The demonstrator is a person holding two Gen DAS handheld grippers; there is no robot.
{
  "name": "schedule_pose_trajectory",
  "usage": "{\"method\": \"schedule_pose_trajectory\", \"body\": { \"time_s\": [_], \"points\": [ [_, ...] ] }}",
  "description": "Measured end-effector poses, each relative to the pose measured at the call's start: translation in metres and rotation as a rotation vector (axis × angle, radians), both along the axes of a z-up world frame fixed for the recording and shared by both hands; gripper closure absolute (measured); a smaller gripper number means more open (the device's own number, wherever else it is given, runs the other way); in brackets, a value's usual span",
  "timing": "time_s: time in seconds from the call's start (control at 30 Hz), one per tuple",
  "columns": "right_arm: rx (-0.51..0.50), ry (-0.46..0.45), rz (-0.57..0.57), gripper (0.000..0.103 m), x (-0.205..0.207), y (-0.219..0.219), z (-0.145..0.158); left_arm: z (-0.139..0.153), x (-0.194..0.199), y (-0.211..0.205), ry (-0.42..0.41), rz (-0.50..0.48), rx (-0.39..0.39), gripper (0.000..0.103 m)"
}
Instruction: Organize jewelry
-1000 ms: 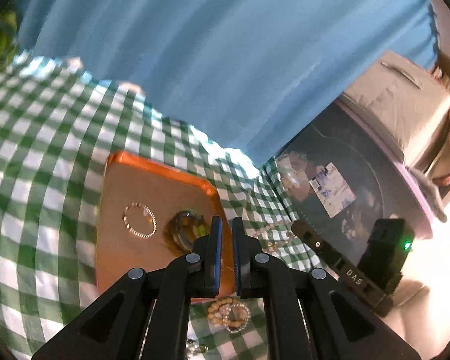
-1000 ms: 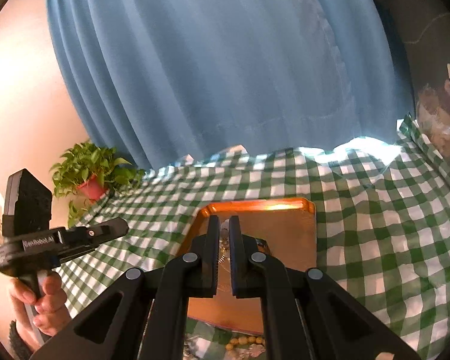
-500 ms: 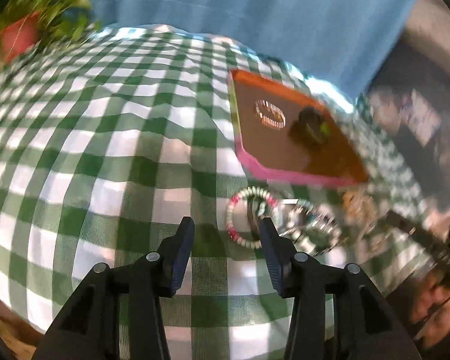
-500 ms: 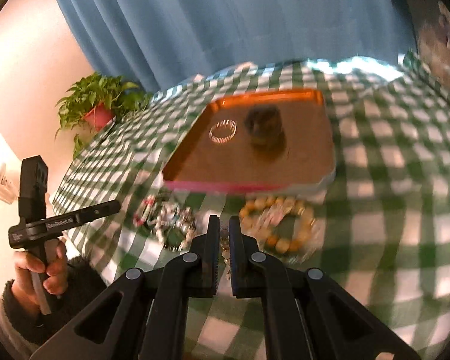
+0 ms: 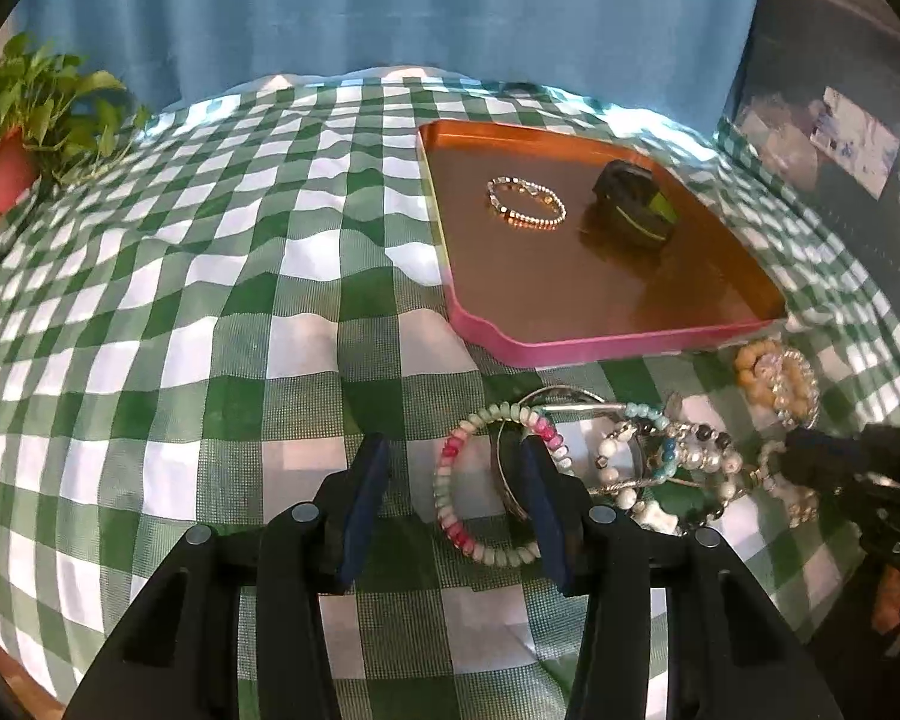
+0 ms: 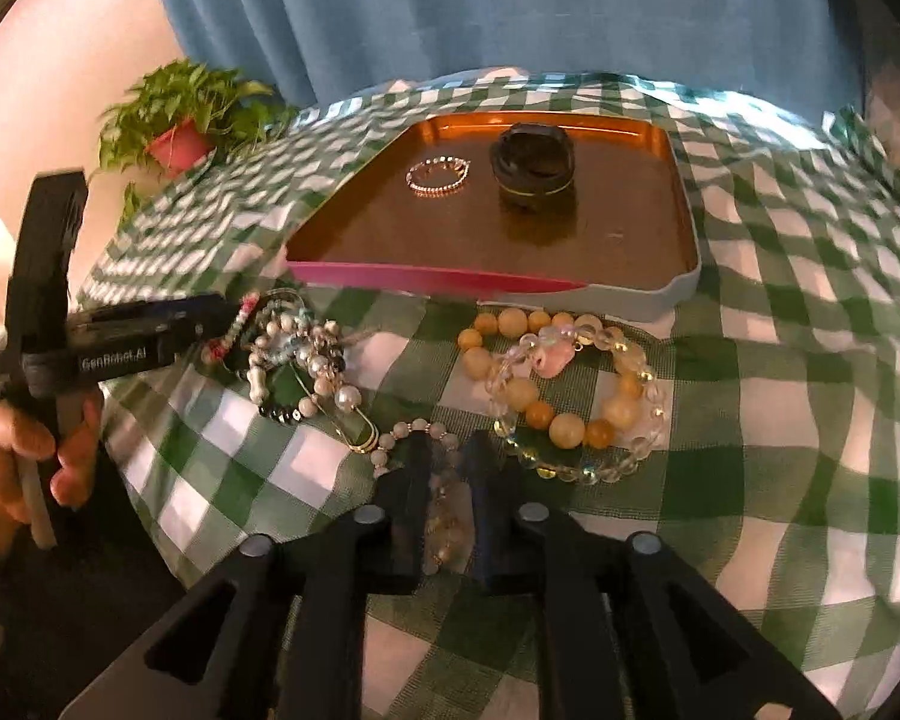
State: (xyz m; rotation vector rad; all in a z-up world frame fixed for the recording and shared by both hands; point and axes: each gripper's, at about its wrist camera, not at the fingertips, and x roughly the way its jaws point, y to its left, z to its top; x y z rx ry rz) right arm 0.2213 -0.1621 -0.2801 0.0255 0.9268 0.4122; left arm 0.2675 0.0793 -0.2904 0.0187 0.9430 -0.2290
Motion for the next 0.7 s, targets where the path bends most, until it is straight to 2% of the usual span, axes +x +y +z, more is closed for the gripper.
{"method": "schedule_pose_trajectory", "body": {
  "time_s": [0.03, 0.07, 0.2, 0.23, 0.3, 0.43, 0.5, 0.57, 0.7],
  "points": [
    [-0.011, -0.008, 0.006, 0.089, -0.002, 0.001, 0.000, 0.000, -0.001, -0.002, -0.007, 0.001, 0.023, 0.068],
    [-0.020, -0.014, 0.010, 0.089, -0.003, 0.003, 0.000, 0.001, -0.001, -0.002, -0.008, -0.009, 0.010, 0.093],
    [-0.077, -0.045, 0.032, 0.089, -0.003, 0.009, 0.001, 0.001, -0.003, -0.004, -0.013, -0.021, 0.026, 0.094],
    [-0.099, -0.053, 0.046, 0.097, -0.002, 0.012, 0.002, 0.002, -0.004, -0.005, -0.019, -0.019, 0.034, 0.094],
    [-0.147, -0.074, 0.077, 0.098, -0.001, 0.018, 0.002, 0.008, -0.010, -0.004, -0.044, -0.012, 0.037, 0.094],
    [-0.104, -0.094, 0.064, 0.098, -0.003, 0.015, 0.013, 0.022, -0.027, 0.002, -0.061, 0.021, 0.014, 0.094],
    [-0.076, -0.115, 0.043, 0.098, -0.005, 0.012, 0.022, 0.030, -0.034, 0.007, -0.059, 0.036, -0.018, 0.098],
    [-0.044, -0.143, 0.023, 0.098, -0.009, 0.009, 0.035, 0.039, -0.039, 0.010, -0.055, 0.038, -0.051, 0.098],
    [-0.004, -0.167, -0.001, 0.098, -0.011, 0.004, 0.056, 0.054, -0.045, 0.012, -0.077, 0.049, -0.048, 0.098]
  ]
}}
